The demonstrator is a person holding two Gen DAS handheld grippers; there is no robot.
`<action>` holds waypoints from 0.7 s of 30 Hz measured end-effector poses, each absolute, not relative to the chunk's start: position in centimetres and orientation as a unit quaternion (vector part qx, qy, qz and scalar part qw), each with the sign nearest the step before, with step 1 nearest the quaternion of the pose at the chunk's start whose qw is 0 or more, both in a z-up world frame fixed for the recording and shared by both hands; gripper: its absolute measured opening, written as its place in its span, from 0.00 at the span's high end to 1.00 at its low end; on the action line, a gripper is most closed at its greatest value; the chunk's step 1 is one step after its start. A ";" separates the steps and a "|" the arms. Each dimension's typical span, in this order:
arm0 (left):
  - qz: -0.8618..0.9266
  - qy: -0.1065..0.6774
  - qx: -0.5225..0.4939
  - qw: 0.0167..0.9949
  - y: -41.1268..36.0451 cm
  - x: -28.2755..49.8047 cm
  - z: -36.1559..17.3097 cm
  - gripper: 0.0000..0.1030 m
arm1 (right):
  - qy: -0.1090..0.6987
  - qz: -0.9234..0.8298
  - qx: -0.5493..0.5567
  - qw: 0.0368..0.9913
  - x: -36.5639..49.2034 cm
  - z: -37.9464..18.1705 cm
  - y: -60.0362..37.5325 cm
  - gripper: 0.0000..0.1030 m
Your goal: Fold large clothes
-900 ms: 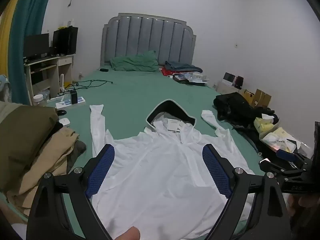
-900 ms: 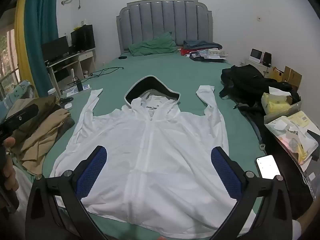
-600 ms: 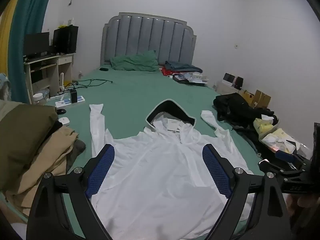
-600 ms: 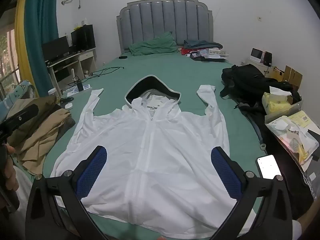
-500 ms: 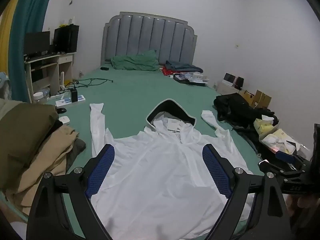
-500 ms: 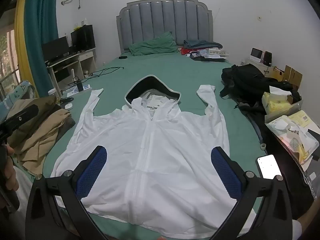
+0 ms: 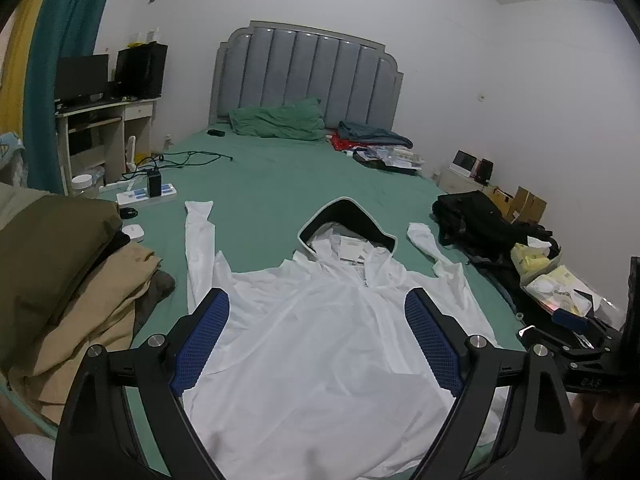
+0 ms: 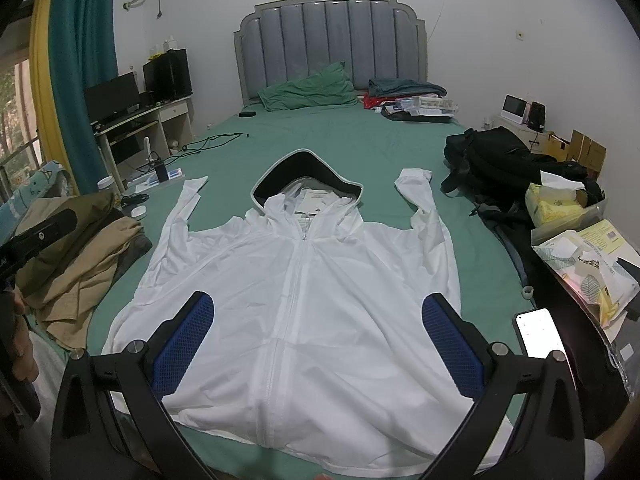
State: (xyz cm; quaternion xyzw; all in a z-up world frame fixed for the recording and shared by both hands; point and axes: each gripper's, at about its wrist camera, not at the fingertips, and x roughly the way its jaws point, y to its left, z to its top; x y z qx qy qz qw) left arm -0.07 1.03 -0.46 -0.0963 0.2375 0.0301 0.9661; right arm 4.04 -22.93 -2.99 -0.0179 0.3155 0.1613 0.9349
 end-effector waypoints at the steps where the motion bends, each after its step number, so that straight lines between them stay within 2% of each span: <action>1: 0.033 0.238 -0.096 0.966 1.1 -0.1 -0.5 0.11 | 0.315 0.161 -0.018 0.935 4.0 -3.0 -22.9 0.00; 21: 0.054 0.242 -0.094 0.964 1.4 -0.1 -0.4 0.11 | 0.318 0.160 -0.017 0.934 3.9 -3.2 -22.6 0.00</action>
